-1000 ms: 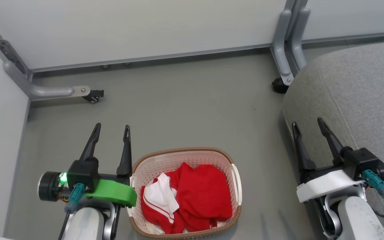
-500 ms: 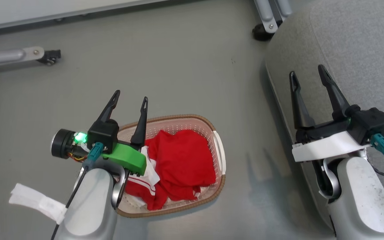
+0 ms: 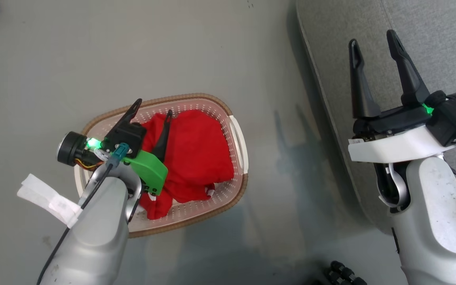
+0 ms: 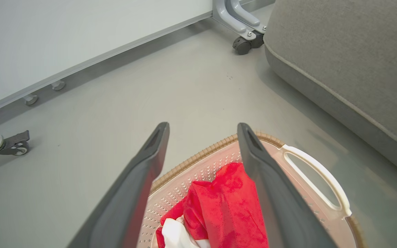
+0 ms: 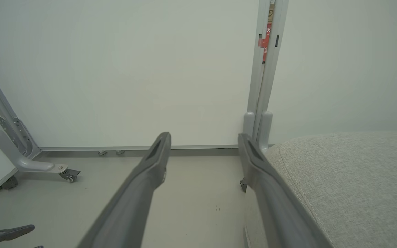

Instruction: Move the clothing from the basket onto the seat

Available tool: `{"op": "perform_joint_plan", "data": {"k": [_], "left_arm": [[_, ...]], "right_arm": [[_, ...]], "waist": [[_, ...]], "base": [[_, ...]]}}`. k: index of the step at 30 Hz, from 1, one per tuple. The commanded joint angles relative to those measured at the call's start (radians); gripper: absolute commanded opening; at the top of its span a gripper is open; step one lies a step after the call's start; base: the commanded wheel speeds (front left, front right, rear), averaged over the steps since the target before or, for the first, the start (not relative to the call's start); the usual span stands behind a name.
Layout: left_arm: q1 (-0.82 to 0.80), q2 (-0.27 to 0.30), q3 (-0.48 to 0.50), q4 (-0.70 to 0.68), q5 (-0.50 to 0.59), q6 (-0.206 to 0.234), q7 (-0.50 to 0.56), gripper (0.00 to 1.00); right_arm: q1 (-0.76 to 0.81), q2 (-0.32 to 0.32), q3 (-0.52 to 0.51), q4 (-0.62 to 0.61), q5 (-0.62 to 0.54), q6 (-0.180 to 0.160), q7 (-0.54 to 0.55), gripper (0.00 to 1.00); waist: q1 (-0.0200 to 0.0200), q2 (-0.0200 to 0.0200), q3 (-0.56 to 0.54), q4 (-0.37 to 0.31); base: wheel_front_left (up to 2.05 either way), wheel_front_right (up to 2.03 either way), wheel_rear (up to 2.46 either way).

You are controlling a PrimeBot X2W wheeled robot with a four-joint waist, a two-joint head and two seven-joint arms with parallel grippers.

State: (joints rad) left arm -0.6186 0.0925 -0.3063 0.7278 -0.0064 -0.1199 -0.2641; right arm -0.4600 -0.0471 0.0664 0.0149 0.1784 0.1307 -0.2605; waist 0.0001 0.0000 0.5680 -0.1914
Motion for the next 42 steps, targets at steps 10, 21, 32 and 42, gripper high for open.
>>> {"op": "perform_joint_plan", "data": {"k": [10, 21, 32, 42], "left_arm": [[-0.148, 0.033, -0.045, 0.205, 0.019, -0.008, -0.001, 1.00], [-0.268, 0.018, -0.086, 0.430, 0.009, -0.010, -0.001, 1.00], [-0.373, 0.002, -0.129, 0.536, 0.017, -0.011, 0.030, 1.00], [-0.412, -0.013, -0.185, 0.557, 0.023, -0.011, 0.078, 1.00]], "right_arm": [[-0.071, -0.002, 0.012, -0.035, 0.018, 0.000, -0.003, 1.00], [-0.102, -0.002, 0.015, -0.058, 0.024, 0.000, -0.003, 1.00], [-0.124, -0.002, 0.010, -0.076, 0.032, 0.000, -0.003, 1.00], [-0.111, -0.001, 0.006, -0.105, 0.024, 0.000, -0.003, 1.00]], "waist": [[-0.0001, 0.0000, 0.228, -0.068], [-0.0001, 0.0000, 0.337, -0.070], [-0.0001, 0.0000, 0.425, -0.065], [-0.0001, 0.0000, 0.467, -0.057]], "base": [[0.00, 0.00, 0.00], [0.00, 0.00, 0.00], [0.00, 0.00, 0.00], [0.00, 0.00, 0.00]]}}
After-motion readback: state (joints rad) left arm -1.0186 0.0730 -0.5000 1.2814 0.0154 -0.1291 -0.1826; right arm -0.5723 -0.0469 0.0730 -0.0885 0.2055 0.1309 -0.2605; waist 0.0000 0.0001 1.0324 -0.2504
